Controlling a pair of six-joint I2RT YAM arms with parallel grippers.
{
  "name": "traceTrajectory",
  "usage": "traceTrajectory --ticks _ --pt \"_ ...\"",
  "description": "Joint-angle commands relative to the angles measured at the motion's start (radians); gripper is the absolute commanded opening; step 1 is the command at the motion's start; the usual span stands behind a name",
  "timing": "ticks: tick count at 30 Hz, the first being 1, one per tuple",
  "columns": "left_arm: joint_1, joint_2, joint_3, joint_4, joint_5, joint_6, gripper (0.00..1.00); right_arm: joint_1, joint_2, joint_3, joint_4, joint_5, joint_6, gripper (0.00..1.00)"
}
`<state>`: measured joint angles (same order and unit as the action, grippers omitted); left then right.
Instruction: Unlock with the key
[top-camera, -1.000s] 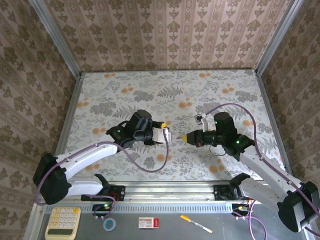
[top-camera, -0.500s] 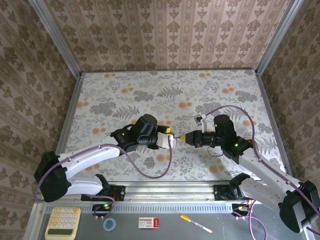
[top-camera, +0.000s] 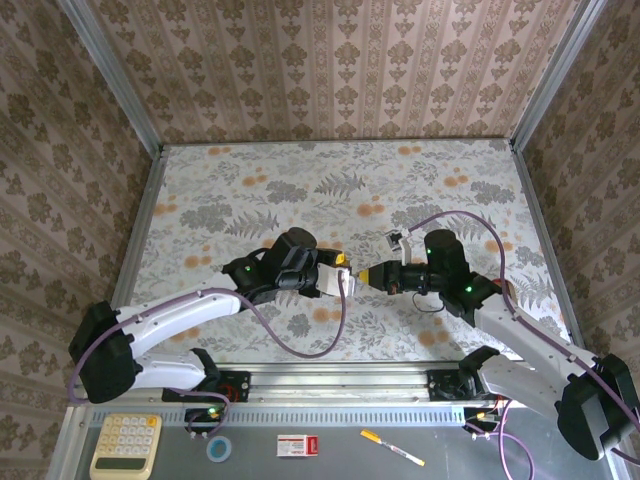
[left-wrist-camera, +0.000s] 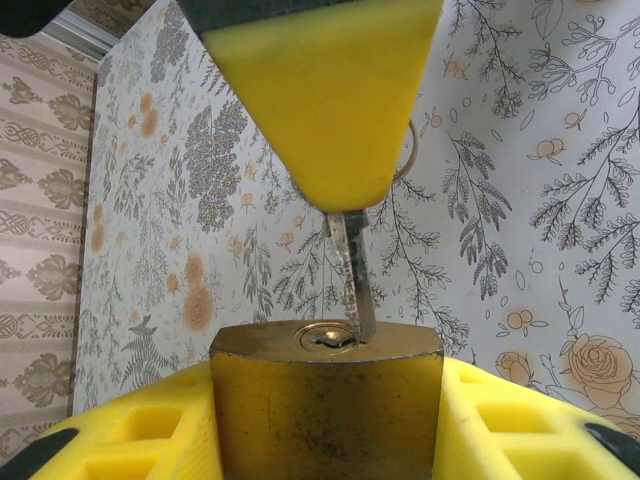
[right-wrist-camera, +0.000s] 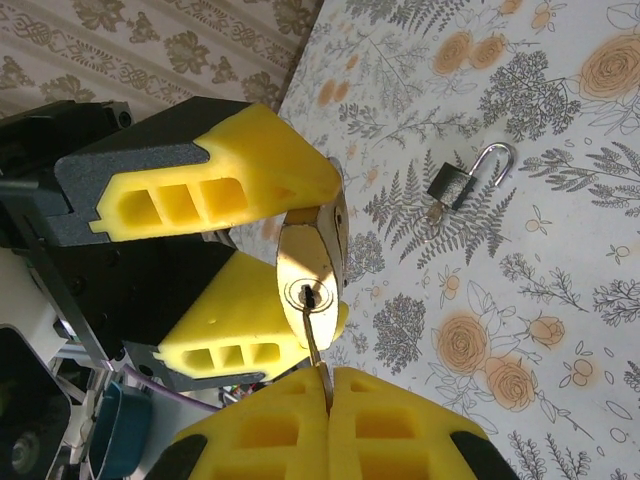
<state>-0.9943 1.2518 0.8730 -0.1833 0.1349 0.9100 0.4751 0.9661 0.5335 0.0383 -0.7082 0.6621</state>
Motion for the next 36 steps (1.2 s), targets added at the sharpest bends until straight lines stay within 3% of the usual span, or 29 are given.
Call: traceTrajectory --ticks 1,24,36 --pt "-0.008 0.002 0.05 0.042 0.019 -0.016 0.06 0.007 0.002 -0.003 0.017 0.026 -0.007 0.0" --pt "-0.023 0.02 0.072 0.014 0.035 -0.04 0.05 0.008 0.031 -0.002 0.027 0.045 -0.025 0.0" --pt "-0.024 0.058 0.126 -0.009 0.098 -0.105 0.04 0.05 0.037 0.0 0.055 0.057 -0.039 0.0"
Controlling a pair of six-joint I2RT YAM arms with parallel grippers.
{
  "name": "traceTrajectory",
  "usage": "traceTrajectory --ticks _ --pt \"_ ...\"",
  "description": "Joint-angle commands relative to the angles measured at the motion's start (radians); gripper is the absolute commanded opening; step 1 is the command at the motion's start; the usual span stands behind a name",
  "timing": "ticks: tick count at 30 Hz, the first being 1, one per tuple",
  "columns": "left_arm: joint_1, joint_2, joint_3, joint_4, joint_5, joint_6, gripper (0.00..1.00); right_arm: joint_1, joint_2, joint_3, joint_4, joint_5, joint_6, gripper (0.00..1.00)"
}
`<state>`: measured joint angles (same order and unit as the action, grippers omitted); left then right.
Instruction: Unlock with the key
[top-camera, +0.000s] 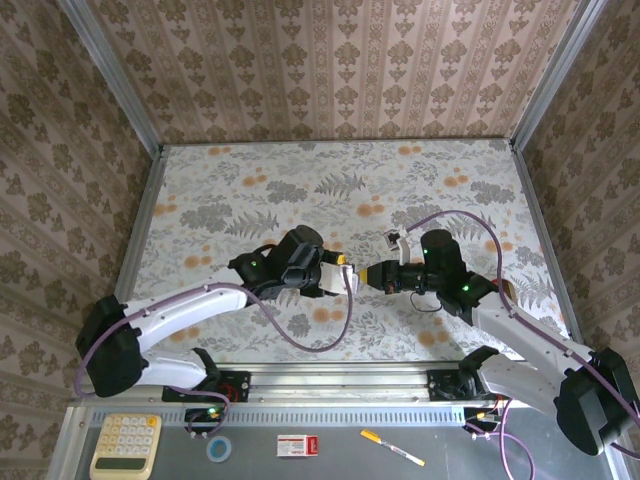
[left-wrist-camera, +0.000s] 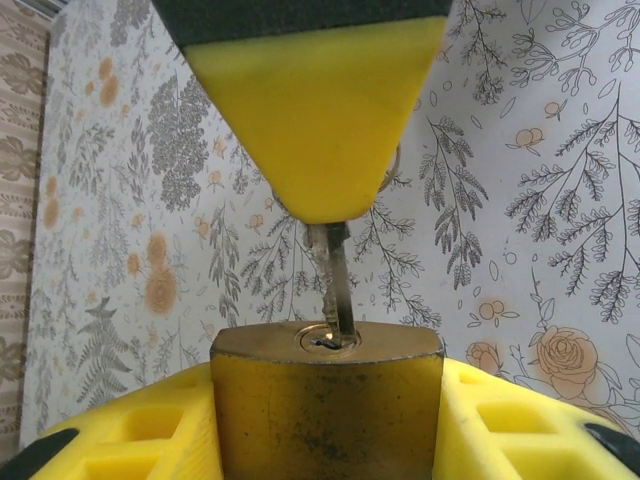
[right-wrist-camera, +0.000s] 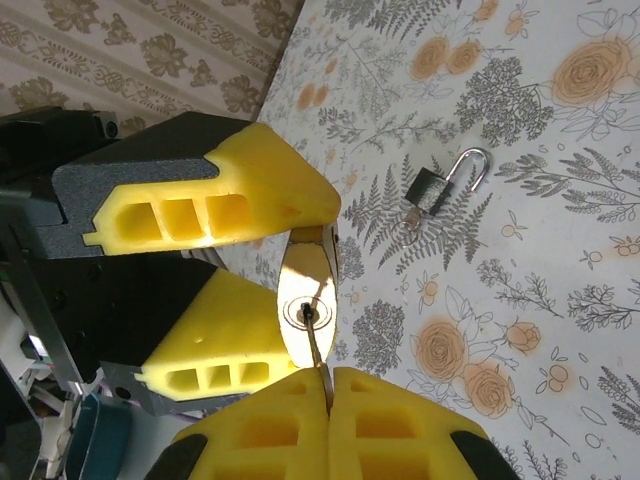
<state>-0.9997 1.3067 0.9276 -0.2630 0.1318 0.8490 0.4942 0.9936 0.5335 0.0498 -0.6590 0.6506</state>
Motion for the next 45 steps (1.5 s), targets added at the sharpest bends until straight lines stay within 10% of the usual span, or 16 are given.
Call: traceTrajectory --ticks 1,34,45 --pt "-0.018 0.005 0.078 0.07 0.104 -0.06 0.03 0.04 0.01 0.001 0.036 0.015 -0.038 0.0" --pt "-0.038 -0.037 0.096 0.202 0.268 -0.287 0.0 0.098 0.037 -0.03 0.065 -0.001 -0.162 0.0" --pt "-0.057 -0.106 -0.028 0.398 0.149 -0.276 0.0 0.094 0.018 -0.047 0.141 -0.051 -0.061 0.0"
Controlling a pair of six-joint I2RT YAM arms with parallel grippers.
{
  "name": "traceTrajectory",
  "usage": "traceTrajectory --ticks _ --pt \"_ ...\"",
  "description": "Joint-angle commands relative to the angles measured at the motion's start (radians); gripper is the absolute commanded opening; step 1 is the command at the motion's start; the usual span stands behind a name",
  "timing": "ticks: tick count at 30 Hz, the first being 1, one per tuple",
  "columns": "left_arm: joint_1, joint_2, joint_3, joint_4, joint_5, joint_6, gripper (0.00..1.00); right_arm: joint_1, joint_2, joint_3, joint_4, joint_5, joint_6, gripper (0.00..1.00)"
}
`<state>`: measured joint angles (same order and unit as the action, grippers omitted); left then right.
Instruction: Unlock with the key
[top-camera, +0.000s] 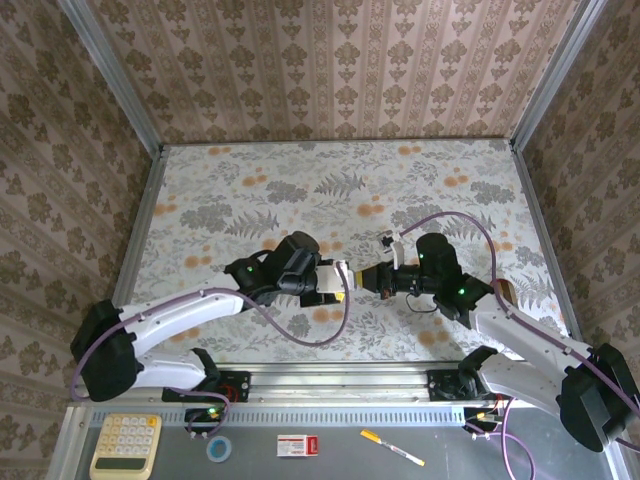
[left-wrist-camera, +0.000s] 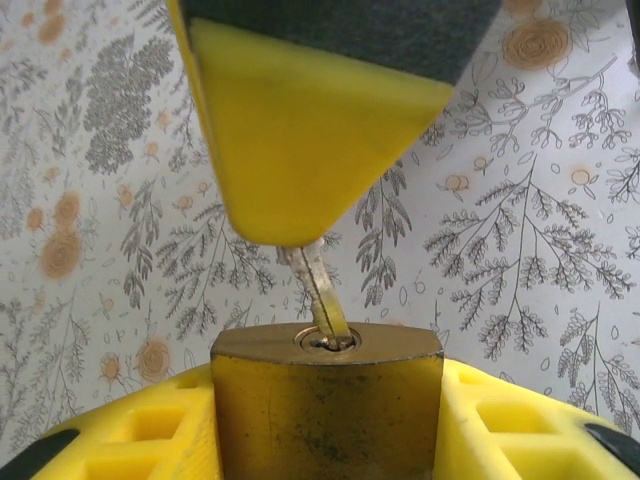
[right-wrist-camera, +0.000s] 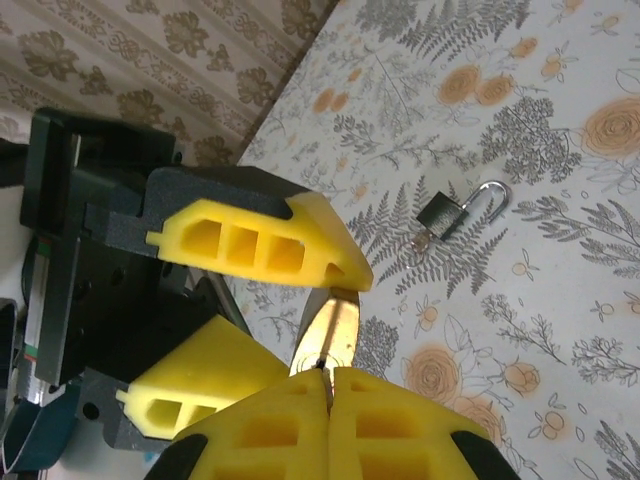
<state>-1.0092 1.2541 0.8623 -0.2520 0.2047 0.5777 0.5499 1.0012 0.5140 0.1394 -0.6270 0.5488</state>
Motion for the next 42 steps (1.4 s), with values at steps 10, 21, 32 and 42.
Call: traceTrajectory --ticks 10,21,32,42 --pt "-0.082 -0.074 -0.033 0.568 -0.159 0.085 0.0 0.038 -0.055 -0.04 0.003 -0.077 0.089 0.0" --pt "-0.044 -0.062 -0.024 0.652 -0.207 -0.012 0.0 0.038 -0.202 -0.095 -0.044 0.003 0.098 0.0" --pt "-0.059 -0.053 -0.091 0.673 -0.27 -0.083 0.0 0.009 -0.323 -0.083 0.003 0.194 0.161 0.0" --pt "-0.055 0.129 0.035 0.194 -0.2 -0.431 0.0 -0.071 -0.366 -0.045 -0.109 0.417 0.216 0.0"
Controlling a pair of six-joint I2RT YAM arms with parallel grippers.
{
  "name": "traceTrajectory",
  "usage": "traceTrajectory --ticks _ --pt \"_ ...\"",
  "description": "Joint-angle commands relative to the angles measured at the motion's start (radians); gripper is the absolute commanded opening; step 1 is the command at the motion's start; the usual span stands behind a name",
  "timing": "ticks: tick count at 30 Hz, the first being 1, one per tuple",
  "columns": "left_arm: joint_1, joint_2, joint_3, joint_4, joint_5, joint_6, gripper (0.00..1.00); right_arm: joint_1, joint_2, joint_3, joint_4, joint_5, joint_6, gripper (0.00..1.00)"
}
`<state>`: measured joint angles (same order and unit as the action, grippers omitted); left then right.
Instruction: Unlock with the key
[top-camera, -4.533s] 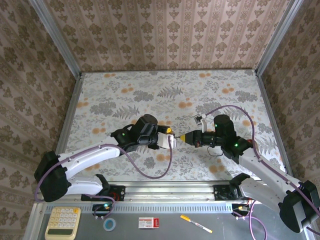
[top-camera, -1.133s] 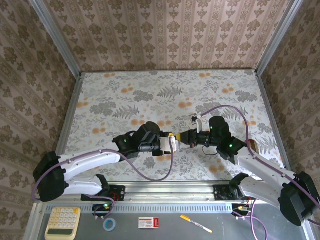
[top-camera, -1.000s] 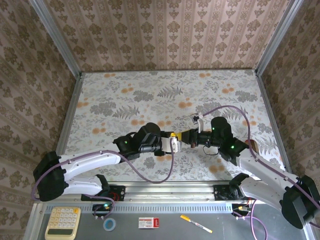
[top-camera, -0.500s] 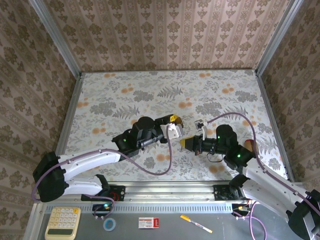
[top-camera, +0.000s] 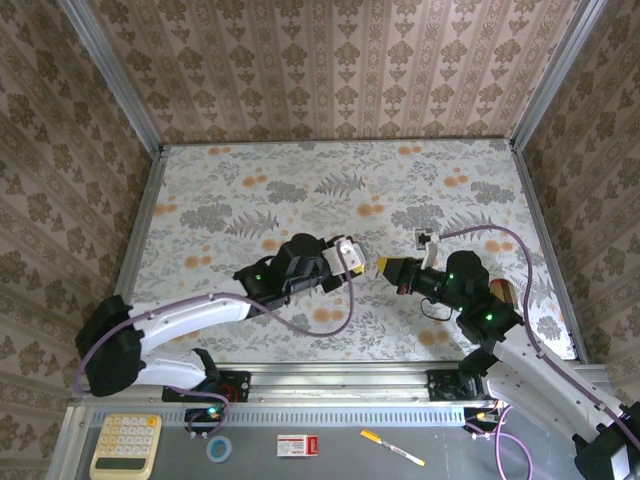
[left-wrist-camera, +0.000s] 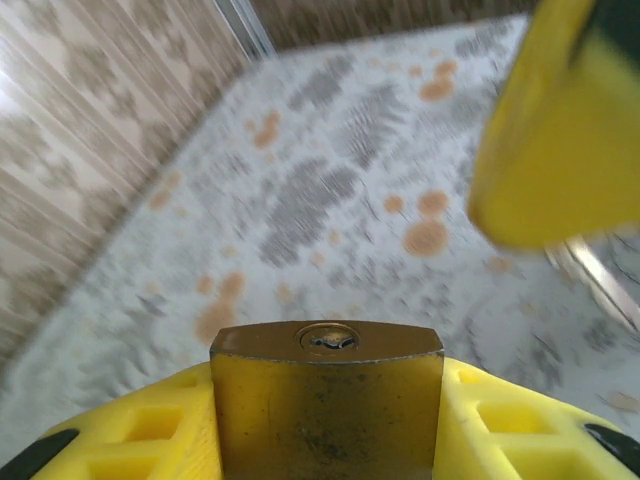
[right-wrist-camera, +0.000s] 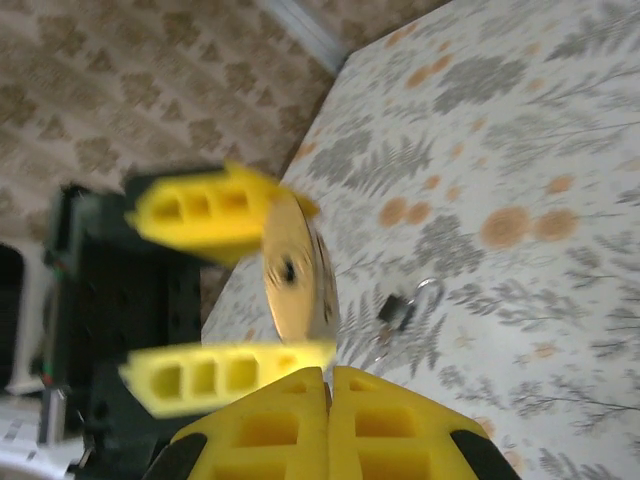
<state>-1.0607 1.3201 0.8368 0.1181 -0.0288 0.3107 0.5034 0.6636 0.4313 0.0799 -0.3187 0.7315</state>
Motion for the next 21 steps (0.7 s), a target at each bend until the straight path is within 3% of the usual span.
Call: traceTrajectory --ticks 1,3,6,11,13,19,21 --pt "-0.004 0.102 0.082 -0.228 0.035 -0.194 0.0 -0.048 -0.033 0.03 -0.051 0.109 0.052 0.0" --pt "-0.003 0.176 0.121 -0.304 0.042 -0.244 0.03 -0.088 -0.033 0.013 -0.031 0.093 0.093 0.0" --pt "-0.004 0.276 0.175 -0.363 0.047 -0.279 0.17 -0.134 -0.017 -0.009 -0.011 0.067 0.134 0.0" --pt "0.008 0.328 0.193 -0.322 0.037 -0.307 0.56 -0.145 -0.018 -0.023 -0.019 0.066 0.152 0.0" --pt "0.016 0.322 0.195 -0.29 0.043 -0.308 0.69 -0.148 -0.022 -0.023 -0.04 0.069 0.15 0.0" --pt "0.01 0.158 0.126 -0.075 0.123 -0.297 0.92 -0.154 -0.038 -0.023 -0.055 0.059 0.162 0.0" --pt "-0.004 0.107 0.1 0.016 0.169 -0.262 0.94 -0.154 -0.038 -0.025 -0.039 0.045 0.174 0.0"
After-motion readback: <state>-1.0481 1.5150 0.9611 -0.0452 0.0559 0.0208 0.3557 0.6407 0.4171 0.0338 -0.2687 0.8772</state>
